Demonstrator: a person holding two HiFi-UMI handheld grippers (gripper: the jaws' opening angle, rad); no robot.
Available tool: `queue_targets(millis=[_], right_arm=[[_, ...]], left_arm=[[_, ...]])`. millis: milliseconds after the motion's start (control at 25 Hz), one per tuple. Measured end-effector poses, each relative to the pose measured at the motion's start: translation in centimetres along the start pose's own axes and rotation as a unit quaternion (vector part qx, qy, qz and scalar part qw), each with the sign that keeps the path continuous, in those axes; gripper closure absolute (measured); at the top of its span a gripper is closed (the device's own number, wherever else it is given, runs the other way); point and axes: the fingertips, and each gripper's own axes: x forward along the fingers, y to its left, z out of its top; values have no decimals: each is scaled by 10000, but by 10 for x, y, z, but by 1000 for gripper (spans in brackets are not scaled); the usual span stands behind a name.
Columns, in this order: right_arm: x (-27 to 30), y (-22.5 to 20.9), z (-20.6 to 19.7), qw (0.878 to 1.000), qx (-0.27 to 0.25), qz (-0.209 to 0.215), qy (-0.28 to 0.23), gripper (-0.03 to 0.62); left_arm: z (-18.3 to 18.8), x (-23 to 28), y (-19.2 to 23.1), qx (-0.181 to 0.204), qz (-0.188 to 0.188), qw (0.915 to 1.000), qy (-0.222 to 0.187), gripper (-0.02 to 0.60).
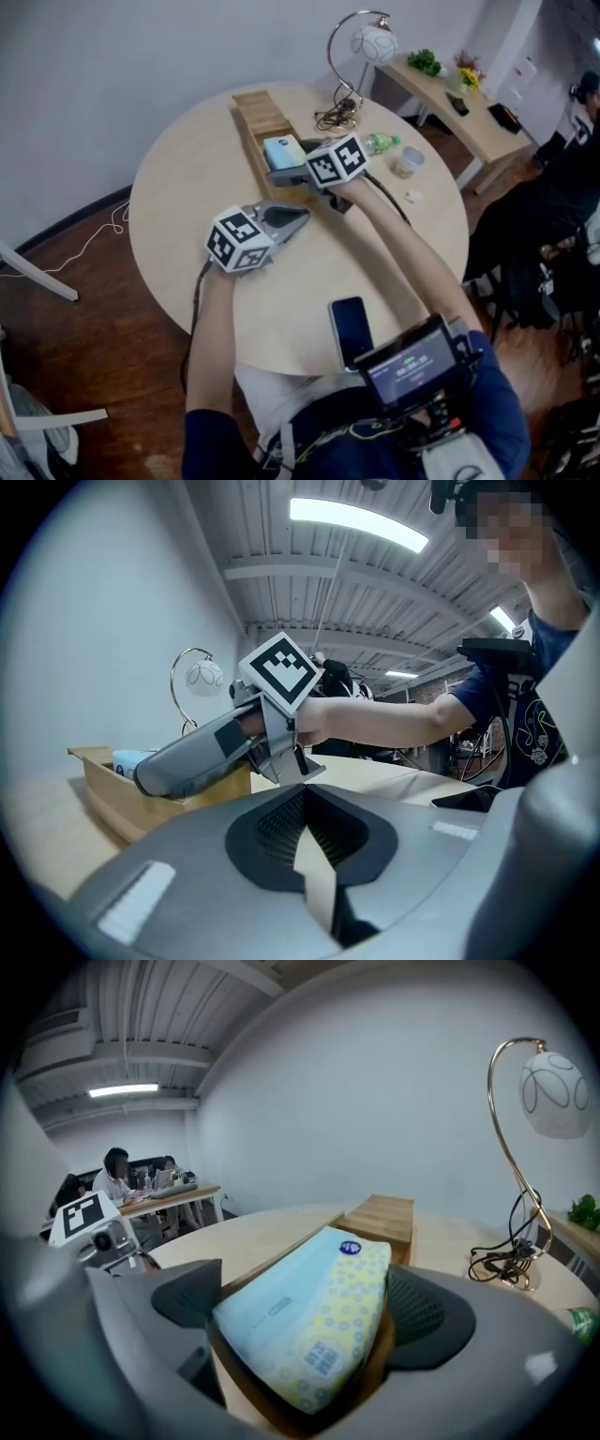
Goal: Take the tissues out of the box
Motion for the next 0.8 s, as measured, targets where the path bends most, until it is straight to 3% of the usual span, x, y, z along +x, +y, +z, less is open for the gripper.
queue_targets(millis=[400,560,800], right_arm=[[-8,-8,0,9998,192,13,8,196],[-13,-12,9,9987,314,-36,-390,224],[-35,-6,43,9964,-136,-185,-813,235]], left_arm=[[-1,-2,2,-140,8,9999,-38,577],[0,-4,5,-174,22,9998,-40,577],[0,-4,6,-212,47,9998,-50,577]])
